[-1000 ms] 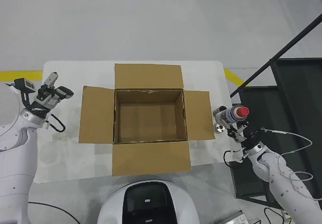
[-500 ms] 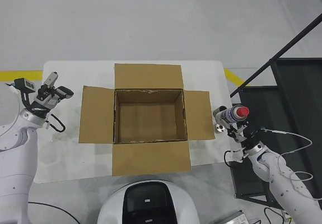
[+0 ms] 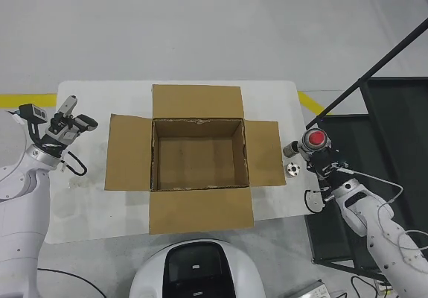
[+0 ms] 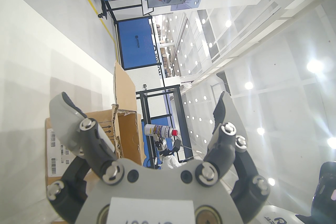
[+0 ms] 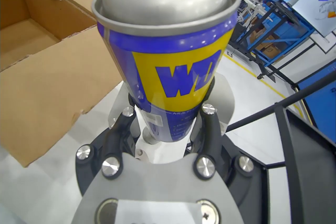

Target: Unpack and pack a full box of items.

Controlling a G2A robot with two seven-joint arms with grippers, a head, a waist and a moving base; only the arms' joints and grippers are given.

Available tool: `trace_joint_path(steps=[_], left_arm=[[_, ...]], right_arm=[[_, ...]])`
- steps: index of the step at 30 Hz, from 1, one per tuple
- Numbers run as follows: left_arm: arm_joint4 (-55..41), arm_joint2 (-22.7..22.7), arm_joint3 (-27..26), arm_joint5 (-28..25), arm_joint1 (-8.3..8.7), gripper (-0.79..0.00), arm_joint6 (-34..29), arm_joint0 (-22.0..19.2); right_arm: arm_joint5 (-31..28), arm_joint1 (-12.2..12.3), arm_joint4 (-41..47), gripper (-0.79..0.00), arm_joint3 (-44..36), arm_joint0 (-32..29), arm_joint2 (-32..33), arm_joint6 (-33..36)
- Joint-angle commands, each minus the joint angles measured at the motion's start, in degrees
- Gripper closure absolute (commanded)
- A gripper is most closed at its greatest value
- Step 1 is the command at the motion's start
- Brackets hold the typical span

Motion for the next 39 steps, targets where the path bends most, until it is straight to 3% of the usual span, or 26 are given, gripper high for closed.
trace_joint_path(steps=[1, 7, 11, 16, 20, 39], left_arm=[[0.0, 0.0, 0.0, 0.0, 0.00, -0.785, 0.0, 0.0], [0.0, 0.0, 0.0, 0.0, 0.00, -0.785, 0.0, 0.0], [0.0, 0.0, 0.0, 0.0, 0.00, -0.785, 0.0, 0.0], [0.0, 0.0, 0.0, 0.0, 0.00, -0.785, 0.0, 0.0], [0.0, 0.0, 0.0, 0.0, 0.00, -0.785, 0.0, 0.0], [0.0, 0.0, 0.0, 0.0, 0.00, -0.785, 0.0, 0.0]], right_arm=[[-1.6, 0.2, -1.4, 0.000, -6.3, -1.8, 1.7, 6.1], [-1.7, 0.3, -5.7, 0.000, -19.6, -4.0, 3.5, 20.6], [-5.1, 0.2, -8.2, 0.000, -24.7, -1.0, 1.7, 30.5], [-11.5, 0.0, -8.4, 0.000, -26.7, 3.7, -2.9, 36.6], [-18.4, 0.0, -0.9, 0.000, -23.1, 6.8, -2.4, 33.9], [-18.4, 0.0, -0.9, 0.000, -23.1, 6.8, -2.4, 33.9]])
